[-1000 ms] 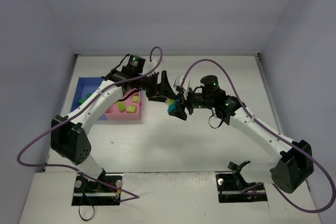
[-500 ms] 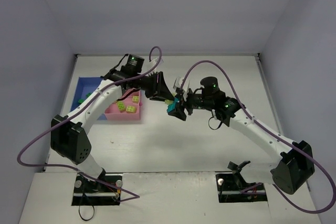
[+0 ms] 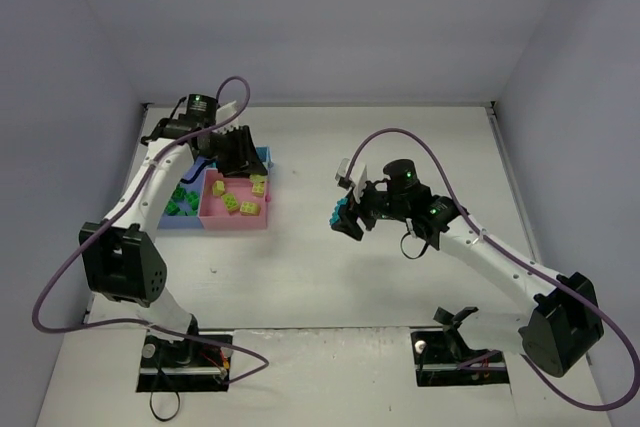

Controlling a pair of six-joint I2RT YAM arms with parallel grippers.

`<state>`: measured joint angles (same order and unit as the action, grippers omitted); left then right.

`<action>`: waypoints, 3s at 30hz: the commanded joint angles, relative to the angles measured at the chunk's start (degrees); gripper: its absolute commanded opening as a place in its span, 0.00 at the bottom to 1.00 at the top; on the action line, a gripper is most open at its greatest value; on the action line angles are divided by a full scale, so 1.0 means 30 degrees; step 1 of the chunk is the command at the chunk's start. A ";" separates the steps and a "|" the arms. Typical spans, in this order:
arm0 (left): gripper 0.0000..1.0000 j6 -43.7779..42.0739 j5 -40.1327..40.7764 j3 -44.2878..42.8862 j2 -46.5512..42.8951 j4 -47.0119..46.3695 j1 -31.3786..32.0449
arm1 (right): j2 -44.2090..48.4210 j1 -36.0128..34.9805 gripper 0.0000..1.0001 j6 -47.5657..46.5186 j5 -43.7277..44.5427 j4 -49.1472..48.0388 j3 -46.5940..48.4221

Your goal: Sort the legos into containers by color

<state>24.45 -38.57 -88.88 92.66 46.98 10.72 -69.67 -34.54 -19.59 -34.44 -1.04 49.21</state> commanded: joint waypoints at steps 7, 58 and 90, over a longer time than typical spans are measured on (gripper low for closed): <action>0.58 -0.0532 0.9398 0.0390 0.2656 -0.0162 0.0147 | 0.0605 0.0060 0.07 0.0613 -0.0093 -0.1031 0.0500; 0.02 0.2605 0.0636 -0.0138 -0.0624 -0.3244 0.8145 | -0.0215 -0.0351 0.37 0.0583 -0.1238 -0.0943 0.2757; 0.10 -2.0745 1.4000 -0.5412 0.6259 -0.4028 0.1847 | 0.3096 0.0324 0.89 0.5360 0.3071 -0.0328 -0.0232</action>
<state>-31.09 2.48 -101.47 112.84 38.59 17.54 -61.65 -33.78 -4.86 -23.40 0.40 47.68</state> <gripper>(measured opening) 0.305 0.884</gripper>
